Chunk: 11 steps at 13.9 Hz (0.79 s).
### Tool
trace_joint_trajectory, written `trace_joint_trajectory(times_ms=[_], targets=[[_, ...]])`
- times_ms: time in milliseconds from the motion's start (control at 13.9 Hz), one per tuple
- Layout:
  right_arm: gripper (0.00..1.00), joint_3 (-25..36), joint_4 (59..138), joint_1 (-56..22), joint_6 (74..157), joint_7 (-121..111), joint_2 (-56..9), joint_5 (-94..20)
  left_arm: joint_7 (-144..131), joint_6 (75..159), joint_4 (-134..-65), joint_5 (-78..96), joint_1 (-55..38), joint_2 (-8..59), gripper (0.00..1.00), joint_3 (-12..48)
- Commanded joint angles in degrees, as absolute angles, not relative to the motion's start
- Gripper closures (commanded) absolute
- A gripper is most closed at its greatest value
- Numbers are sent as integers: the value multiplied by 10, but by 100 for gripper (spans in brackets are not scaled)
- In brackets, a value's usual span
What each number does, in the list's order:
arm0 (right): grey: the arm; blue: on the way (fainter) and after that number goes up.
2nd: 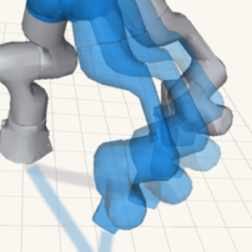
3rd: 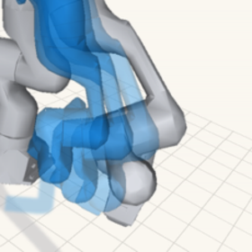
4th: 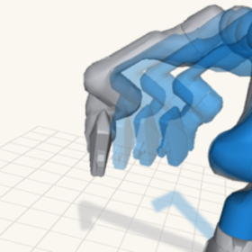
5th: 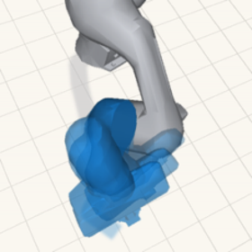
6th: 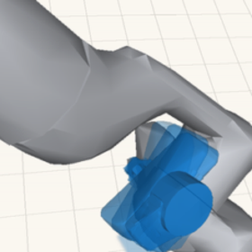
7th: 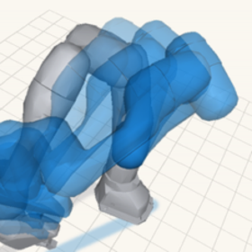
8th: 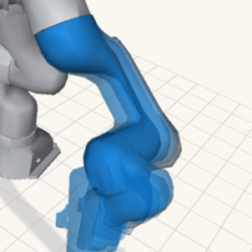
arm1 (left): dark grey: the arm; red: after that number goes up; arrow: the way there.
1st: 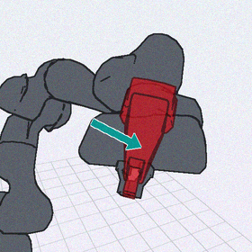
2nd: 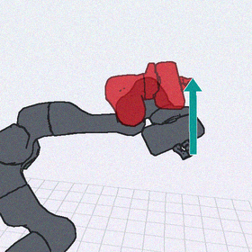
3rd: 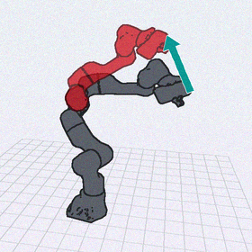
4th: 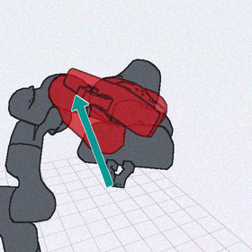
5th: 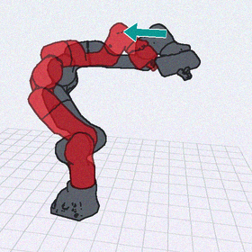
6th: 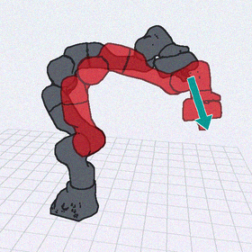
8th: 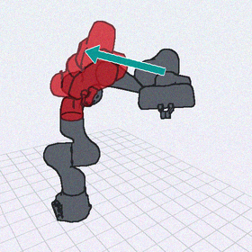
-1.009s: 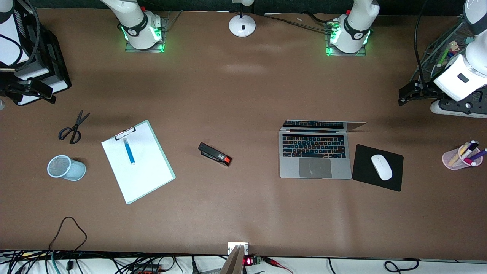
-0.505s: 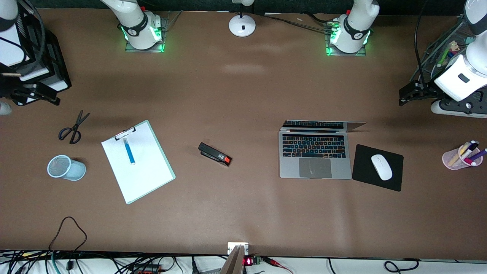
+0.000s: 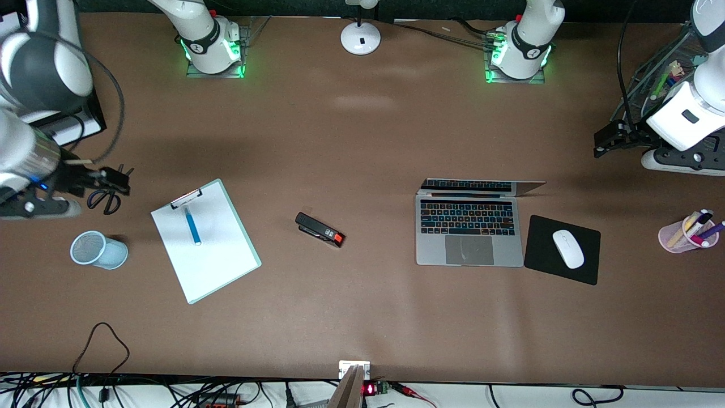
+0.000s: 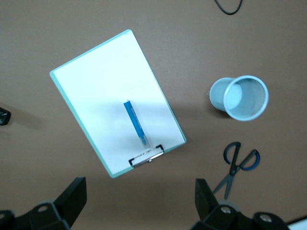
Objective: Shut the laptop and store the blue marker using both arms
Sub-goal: 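Reach the right gripper down to the blue marker on the clipboard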
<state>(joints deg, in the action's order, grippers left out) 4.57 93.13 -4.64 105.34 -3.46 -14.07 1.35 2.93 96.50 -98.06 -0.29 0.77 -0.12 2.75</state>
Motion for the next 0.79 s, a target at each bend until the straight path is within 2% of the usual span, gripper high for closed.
trace_joint_trajectory(times_ms=[0,721], targets=[[0,47,923,-45,1074,-68,-184,4,43,954,-964,2,12,7,0,29],[0,47,924,-51,1157,-128,-295,7,41,954,-961,4,11,13,0,30]])
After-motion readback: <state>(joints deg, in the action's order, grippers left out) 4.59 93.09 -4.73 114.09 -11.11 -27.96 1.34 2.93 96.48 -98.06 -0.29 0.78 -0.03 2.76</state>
